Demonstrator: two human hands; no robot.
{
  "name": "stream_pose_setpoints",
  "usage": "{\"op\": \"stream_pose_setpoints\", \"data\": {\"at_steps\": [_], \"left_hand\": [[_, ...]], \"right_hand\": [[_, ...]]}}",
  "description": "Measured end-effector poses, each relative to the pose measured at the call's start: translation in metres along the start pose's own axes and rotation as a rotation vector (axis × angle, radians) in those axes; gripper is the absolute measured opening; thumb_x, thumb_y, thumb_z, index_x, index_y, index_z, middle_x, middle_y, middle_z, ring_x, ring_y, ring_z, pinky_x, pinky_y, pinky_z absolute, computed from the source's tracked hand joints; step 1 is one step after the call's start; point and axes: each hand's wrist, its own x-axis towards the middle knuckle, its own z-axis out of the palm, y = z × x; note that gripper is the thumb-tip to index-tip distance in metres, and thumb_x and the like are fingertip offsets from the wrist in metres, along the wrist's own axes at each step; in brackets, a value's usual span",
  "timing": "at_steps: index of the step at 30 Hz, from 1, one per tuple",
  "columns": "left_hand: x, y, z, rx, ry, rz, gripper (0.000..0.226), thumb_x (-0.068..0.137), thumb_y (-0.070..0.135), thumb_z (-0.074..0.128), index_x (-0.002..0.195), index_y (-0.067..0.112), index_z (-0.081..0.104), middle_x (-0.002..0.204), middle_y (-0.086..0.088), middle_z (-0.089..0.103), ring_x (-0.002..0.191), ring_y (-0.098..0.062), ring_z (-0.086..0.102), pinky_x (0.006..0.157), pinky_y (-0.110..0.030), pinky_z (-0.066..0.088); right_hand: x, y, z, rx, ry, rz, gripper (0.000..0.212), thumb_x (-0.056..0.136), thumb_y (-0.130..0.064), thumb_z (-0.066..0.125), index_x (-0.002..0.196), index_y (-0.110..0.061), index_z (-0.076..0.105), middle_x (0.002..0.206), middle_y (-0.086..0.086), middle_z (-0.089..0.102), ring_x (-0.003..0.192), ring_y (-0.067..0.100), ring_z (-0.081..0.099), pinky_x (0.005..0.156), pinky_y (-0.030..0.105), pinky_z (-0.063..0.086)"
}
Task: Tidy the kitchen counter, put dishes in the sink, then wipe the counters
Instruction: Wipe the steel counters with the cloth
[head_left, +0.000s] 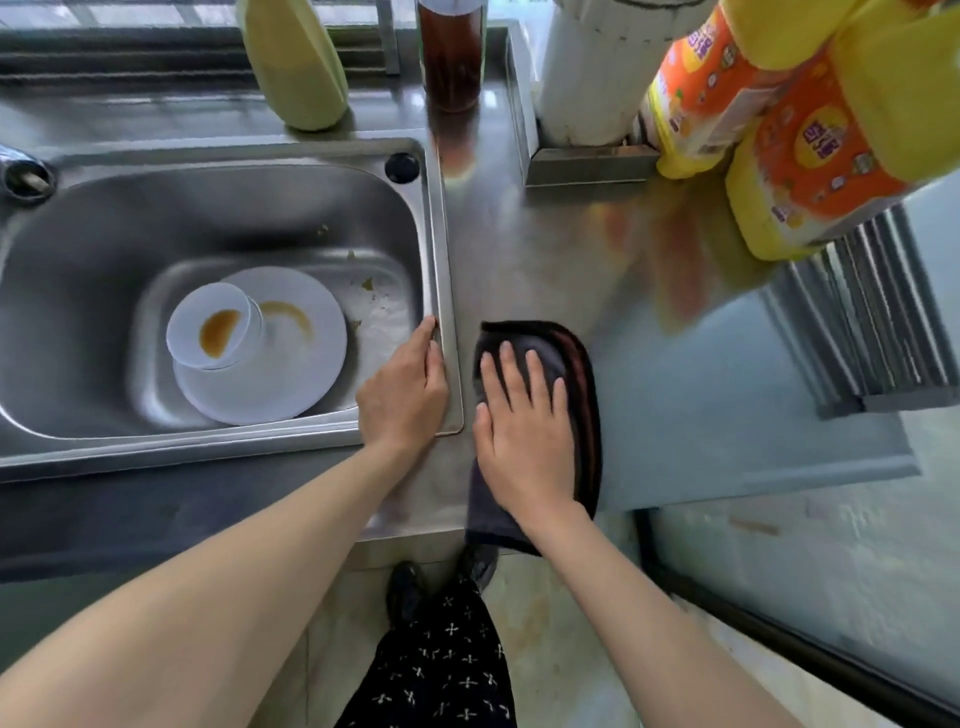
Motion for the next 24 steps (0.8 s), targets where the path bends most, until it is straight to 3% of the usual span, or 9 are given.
{"op": "stream_pose_setpoints", "data": {"at_steps": [4,9,14,17,20,24], "left_hand": [[-0.001,-0.001,0.001,-0.001,-0.009,0.021,0.043,0.099,0.03,0.03,0.141,0.031,0.036,0.13,-0.007,0.057,0.111,-0.033,0.054,0.086,-0.039,0.038],[-0.003,-0.002,-0.001,0.011,-0.014,0.064,0.043,0.098,0.029,0.029,0.141,0.028,0.035,0.126,-0.014,0.058,0.107,-0.037,0.054,0.085,-0.042,0.038],[-0.004,0.001,0.001,0.05,-0.005,0.072,0.043,0.097,0.028,0.031,0.14,0.027,0.034,0.128,-0.012,0.056,0.107,-0.036,0.054,0.085,-0.042,0.038],[-0.003,0.001,0.003,0.075,0.023,0.066,0.043,0.097,0.028,0.031,0.14,0.027,0.034,0.127,-0.011,0.057,0.105,-0.035,0.055,0.081,-0.04,0.039],[-0.002,0.003,0.006,0.09,0.045,0.04,0.042,0.097,0.029,0.031,0.139,0.027,0.036,0.123,-0.012,0.06,0.102,-0.036,0.057,0.079,-0.041,0.039],[0.001,0.001,0.008,0.09,0.053,0.011,0.04,0.098,0.03,0.031,0.137,0.029,0.038,0.119,-0.011,0.062,0.1,-0.036,0.057,0.078,-0.04,0.037]], "right_hand": [[-0.044,-0.008,0.005,0.025,-0.024,-0.004,0.055,0.092,-0.034,0.032,0.146,-0.023,0.03,0.153,-0.002,0.028,0.141,0.021,0.024,0.114,0.044,0.017],[-0.038,0.05,-0.009,-0.025,0.024,0.266,0.054,0.092,-0.039,0.031,0.145,-0.025,0.032,0.152,0.001,0.03,0.14,0.026,0.028,0.11,0.051,0.024],[-0.025,0.137,-0.028,-0.031,-0.025,0.542,0.053,0.098,-0.046,0.022,0.148,-0.034,0.012,0.159,0.002,0.005,0.144,0.033,0.002,0.114,0.055,0.005],[-0.012,0.149,-0.033,0.008,-0.008,0.656,0.054,0.098,-0.045,0.019,0.149,-0.032,0.007,0.159,0.005,0.0,0.144,0.033,-0.003,0.114,0.055,0.002],[-0.006,0.13,-0.028,-0.001,0.041,0.603,0.056,0.099,-0.042,0.022,0.15,-0.024,0.011,0.158,0.01,0.006,0.144,0.036,0.002,0.114,0.056,0.006],[-0.014,0.072,-0.007,-0.001,0.147,0.253,0.054,0.097,-0.038,0.029,0.145,-0.016,0.032,0.152,0.012,0.027,0.14,0.036,0.025,0.112,0.05,0.016]]}}
